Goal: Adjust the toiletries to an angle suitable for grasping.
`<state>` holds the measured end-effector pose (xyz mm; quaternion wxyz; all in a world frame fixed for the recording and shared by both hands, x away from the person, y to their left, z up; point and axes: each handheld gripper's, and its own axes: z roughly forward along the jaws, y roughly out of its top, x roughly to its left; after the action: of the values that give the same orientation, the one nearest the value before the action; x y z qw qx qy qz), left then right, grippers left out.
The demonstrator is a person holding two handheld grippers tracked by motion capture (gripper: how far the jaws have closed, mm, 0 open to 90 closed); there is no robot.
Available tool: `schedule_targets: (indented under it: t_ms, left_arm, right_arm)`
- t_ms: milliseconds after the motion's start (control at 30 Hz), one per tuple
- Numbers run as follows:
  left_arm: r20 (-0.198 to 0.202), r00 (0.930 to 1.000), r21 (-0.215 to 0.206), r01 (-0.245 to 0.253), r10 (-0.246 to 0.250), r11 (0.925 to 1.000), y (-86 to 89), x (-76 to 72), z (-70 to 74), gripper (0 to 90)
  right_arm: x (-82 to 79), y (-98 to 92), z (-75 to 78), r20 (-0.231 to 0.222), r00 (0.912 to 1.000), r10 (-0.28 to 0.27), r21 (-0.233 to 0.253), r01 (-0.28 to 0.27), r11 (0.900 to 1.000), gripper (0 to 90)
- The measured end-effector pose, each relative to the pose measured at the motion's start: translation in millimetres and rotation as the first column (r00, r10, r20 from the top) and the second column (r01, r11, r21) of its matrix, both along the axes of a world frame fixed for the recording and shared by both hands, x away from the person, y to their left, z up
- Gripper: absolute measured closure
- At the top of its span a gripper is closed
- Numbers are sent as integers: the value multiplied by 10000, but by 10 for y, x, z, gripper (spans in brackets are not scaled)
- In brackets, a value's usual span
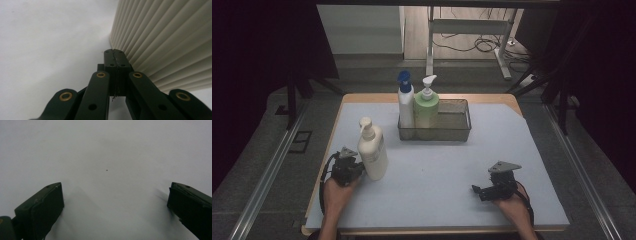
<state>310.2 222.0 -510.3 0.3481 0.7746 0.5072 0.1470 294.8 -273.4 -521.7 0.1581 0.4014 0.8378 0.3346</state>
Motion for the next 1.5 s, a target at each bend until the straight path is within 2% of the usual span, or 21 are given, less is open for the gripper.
schedule_targets:
  t_ms: [433,767,1000,1333,1500]
  left_arm:
    - [-57,9997,1,232,-232,9997,-137,-33,-15,895]
    - [-48,9973,148,732,-731,9972,-300,-74,-5,894]
    - [-83,9963,127,858,-857,9962,-360,-87,-13,894]
    - [-139,9917,283,1284,-1280,9913,-480,-102,-14,894]
    - [-163,9863,357,1644,-1639,9858,-577,-106,-21,894]
  right_arm:
    - [1,2,3,-18,10000,-14,-20,14,10000,0]
    - [-3,2,-3,40,10000,-12,0,12,10000,0]
    - [-3,2,-4,55,10000,-11,1,11,10000,0]
    - [-2,1,-5,49,10000,-8,11,8,10000,0]
    - [-2,1,-5,50,10000,-7,14,7,10000,0]
